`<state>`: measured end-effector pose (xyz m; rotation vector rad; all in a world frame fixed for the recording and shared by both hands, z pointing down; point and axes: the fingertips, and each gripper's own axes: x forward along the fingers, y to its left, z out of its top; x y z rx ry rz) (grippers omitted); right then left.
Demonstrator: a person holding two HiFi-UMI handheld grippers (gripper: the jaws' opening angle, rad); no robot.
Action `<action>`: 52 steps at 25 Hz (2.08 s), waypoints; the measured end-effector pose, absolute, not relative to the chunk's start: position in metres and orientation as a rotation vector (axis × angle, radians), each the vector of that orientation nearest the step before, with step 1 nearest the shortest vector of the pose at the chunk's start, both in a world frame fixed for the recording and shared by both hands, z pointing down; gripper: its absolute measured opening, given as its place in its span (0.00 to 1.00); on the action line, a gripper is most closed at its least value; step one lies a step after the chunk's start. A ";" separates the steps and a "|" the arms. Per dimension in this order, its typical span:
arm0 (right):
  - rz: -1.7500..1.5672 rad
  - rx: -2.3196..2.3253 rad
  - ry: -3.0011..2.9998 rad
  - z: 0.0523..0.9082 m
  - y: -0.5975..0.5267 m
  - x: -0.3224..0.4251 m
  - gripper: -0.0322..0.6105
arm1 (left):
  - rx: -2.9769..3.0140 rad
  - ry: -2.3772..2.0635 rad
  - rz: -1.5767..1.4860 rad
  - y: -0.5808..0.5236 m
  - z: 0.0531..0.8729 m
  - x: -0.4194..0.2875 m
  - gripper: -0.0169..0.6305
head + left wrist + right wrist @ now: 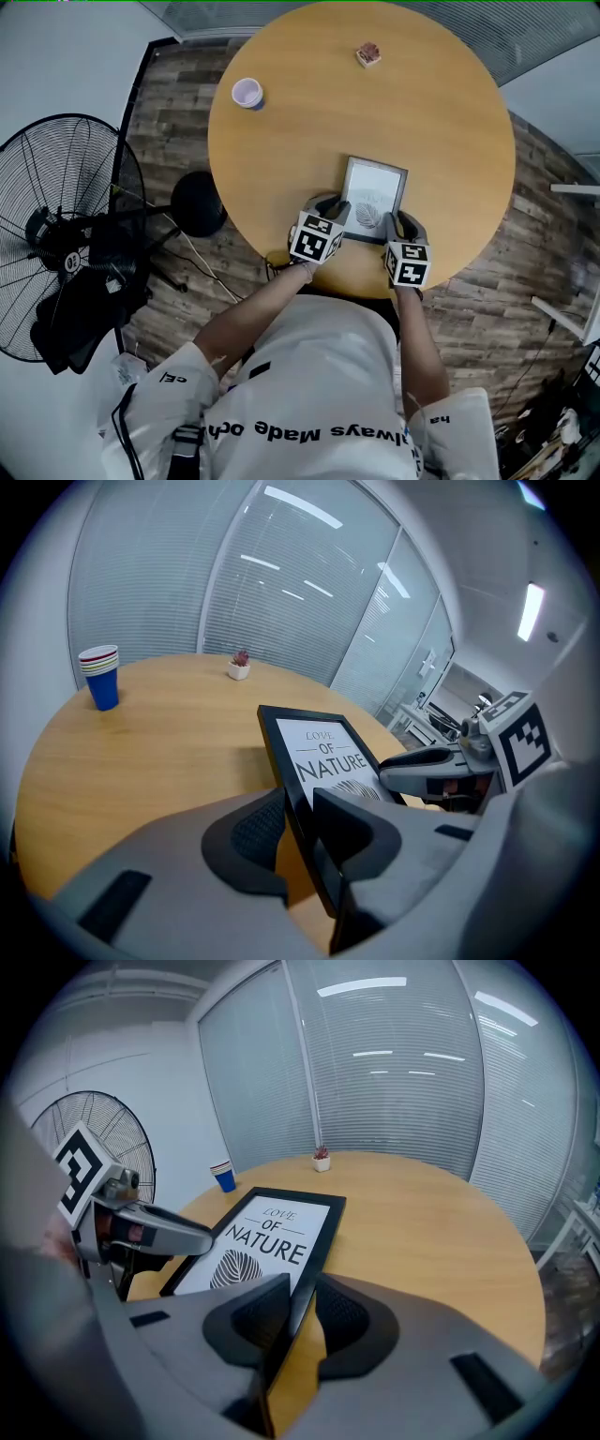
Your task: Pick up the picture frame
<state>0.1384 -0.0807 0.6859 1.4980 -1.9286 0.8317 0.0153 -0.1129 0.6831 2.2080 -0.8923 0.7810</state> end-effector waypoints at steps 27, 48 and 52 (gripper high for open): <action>0.735 1.599 -1.980 0.604 -0.072 0.151 0.21 | 2.315 -0.950 0.652 -0.103 0.594 0.026 0.18; 0.647 1.647 -2.045 0.533 -0.076 0.135 0.21 | 2.394 -0.996 0.558 -0.109 0.525 0.009 0.18; 0.626 1.661 -2.059 0.519 -0.076 0.133 0.21 | 2.404 -1.006 0.528 -0.108 0.511 0.007 0.18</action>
